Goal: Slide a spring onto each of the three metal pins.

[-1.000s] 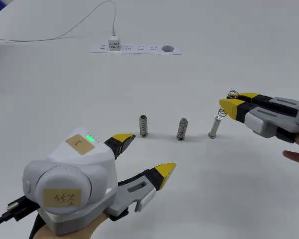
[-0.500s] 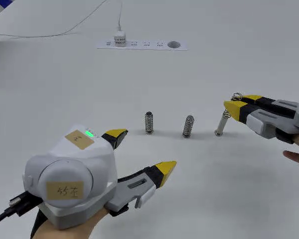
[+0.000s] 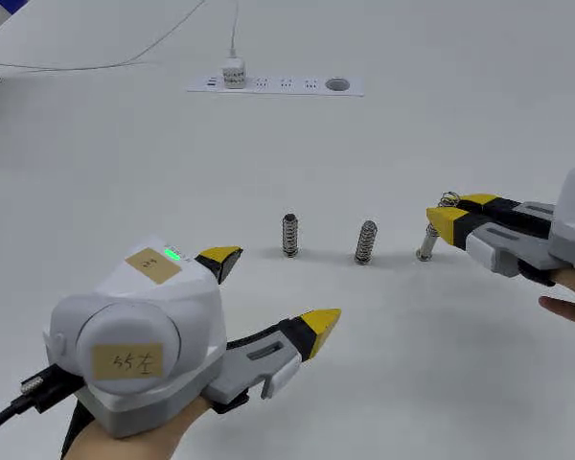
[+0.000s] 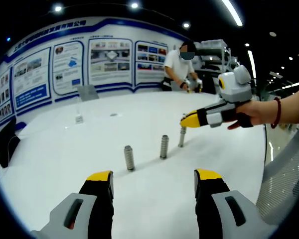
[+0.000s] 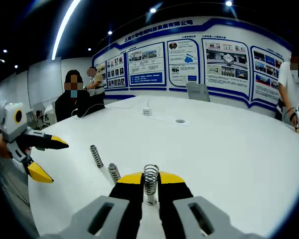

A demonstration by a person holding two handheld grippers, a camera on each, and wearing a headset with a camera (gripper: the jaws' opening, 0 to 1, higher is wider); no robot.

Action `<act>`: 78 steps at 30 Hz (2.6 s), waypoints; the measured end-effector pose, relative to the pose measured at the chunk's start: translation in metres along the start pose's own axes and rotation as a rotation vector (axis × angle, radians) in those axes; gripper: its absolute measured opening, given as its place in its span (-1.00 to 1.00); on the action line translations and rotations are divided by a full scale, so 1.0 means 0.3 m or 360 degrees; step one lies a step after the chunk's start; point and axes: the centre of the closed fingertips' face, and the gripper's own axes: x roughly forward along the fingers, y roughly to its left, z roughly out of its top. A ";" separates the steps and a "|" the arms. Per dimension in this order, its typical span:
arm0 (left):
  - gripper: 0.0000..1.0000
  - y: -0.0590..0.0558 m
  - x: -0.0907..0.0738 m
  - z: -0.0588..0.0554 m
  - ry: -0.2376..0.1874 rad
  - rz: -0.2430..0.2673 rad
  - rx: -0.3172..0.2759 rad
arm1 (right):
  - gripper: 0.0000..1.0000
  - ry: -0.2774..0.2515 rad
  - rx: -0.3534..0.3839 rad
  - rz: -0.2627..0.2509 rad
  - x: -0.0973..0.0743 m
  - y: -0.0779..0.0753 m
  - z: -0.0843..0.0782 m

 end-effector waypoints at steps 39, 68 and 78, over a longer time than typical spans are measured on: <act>0.29 -0.008 0.003 -0.009 0.0025 -0.0017 0.0002 | -0.60 0.0140 -0.0012 -0.0014 0.037 0.008 -0.117; 0.33 0.039 -0.044 0.011 0.0153 0.0047 0.0027 | 0.05 0.0150 0.0088 -0.0001 -0.124 0.094 -0.034; 0.38 0.038 -0.078 0.018 0.0197 0.0066 0.0045 | 0.21 0.0184 0.0100 -0.0006 -0.195 0.135 -0.023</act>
